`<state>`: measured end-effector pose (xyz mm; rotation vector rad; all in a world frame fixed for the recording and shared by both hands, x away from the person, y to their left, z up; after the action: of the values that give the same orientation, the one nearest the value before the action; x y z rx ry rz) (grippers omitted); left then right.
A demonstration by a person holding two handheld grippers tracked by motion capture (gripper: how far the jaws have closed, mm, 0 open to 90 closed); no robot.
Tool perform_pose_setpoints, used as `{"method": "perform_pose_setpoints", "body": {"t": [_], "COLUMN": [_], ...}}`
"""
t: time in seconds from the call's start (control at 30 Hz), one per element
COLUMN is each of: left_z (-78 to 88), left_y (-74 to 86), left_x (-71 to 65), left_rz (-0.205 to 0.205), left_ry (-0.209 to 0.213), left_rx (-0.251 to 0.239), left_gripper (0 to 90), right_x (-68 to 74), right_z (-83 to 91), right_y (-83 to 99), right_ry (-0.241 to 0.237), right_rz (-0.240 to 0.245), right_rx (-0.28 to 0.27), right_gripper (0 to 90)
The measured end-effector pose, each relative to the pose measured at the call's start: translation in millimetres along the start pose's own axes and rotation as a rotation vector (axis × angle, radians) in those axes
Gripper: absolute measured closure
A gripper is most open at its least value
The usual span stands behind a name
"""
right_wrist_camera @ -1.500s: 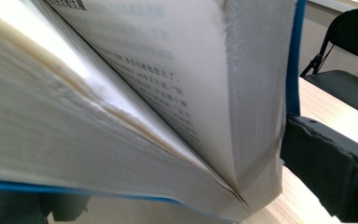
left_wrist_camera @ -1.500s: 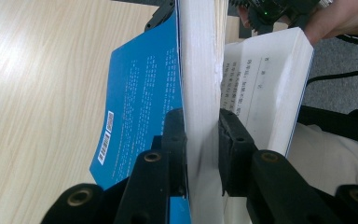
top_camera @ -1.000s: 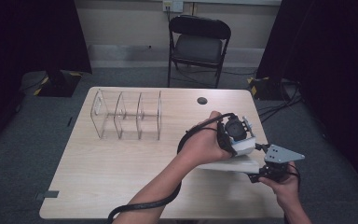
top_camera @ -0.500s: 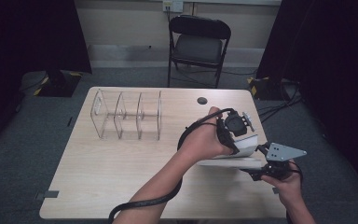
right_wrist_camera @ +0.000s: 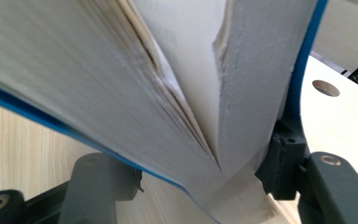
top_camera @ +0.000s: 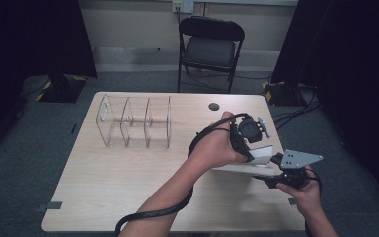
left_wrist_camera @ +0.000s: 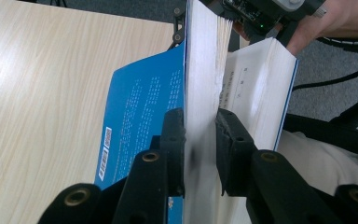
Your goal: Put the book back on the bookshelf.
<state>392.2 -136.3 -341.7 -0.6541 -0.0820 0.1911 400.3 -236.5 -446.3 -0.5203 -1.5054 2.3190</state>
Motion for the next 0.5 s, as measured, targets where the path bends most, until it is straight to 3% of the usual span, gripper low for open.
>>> {"method": "perform_pose_setpoints", "body": {"t": [0.33,0.5], "left_z": [1.4,5.0], "left_y": [1.1,-1.3], "left_x": [-3.6,3.1], "left_rz": [0.005,0.018], "left_ry": [0.012,0.014], "left_rx": [0.007,-0.009], "left_gripper": [75.5,75.5], "right_x": [4.2,3.1], "right_z": [2.2,3.3], "right_y": [1.0,-0.7], "right_ry": [-0.024,0.005], "right_rz": [-0.013,-0.013], "right_rx": [0.005,-0.047], "right_gripper": [44.1,39.5]}}
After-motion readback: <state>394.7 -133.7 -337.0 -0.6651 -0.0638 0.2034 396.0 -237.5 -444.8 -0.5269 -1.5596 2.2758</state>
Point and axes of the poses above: each handheld gripper's, and its own axes: z roughly backward along the jaws, y roughly out of its underside, x roughly to its left, the point moved 9 cm from there along -z, roughly forward along the jaws, and after that the axes turned 5 degrees about -x, right-handed, at the moved point
